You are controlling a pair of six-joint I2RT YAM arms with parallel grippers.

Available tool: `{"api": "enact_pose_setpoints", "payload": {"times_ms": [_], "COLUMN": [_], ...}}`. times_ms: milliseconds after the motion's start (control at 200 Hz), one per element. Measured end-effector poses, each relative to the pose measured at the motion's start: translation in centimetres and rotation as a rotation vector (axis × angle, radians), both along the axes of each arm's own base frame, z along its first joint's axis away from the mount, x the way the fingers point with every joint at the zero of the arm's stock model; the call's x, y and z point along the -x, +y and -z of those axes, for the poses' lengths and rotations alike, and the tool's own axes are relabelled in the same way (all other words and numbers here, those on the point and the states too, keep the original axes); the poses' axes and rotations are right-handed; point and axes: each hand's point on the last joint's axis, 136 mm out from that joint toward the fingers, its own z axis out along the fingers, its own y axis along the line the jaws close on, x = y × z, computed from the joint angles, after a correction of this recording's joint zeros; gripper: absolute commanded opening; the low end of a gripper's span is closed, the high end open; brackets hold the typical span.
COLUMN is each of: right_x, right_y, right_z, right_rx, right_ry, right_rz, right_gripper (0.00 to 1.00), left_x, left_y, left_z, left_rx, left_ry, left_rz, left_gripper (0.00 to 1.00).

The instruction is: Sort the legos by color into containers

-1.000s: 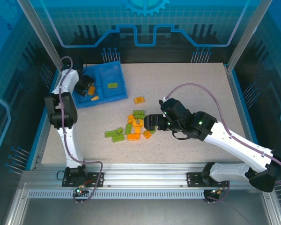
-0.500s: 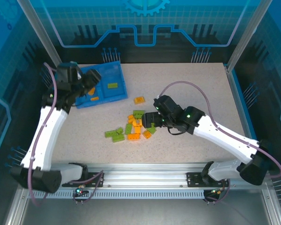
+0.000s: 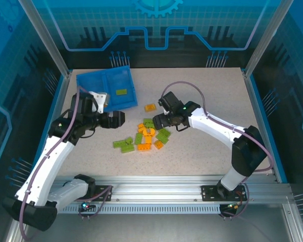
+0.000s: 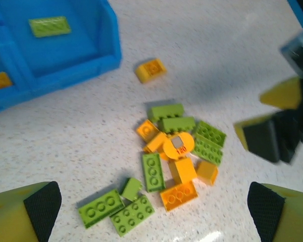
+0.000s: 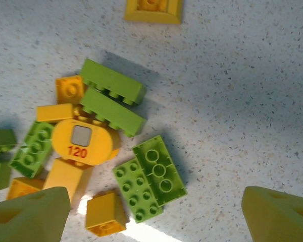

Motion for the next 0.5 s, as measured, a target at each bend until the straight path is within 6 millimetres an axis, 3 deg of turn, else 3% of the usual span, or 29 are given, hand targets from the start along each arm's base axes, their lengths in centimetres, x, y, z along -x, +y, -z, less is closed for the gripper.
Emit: {"api": "enact_pose_setpoints", "payload": {"times_ms": [185,500], "right_x": [-0.4,-0.9], "right_y": [0.0,0.3], "right_z": [3.9,9.5], "right_rx": [0.030,0.080], "right_ry": [0.085,0.197], "right_rz": [-0.090,-0.116], "right_gripper": [0.75,0.65], "left_x": [1.7,3.3], "left_y": [-2.8,-4.9], "left_z": [2.0,3.0], "left_rx": [0.034,0.071], "left_ry": [-0.022,-0.051], "left_rz": [0.224,0.411], "left_gripper": [0.99,0.99]}}
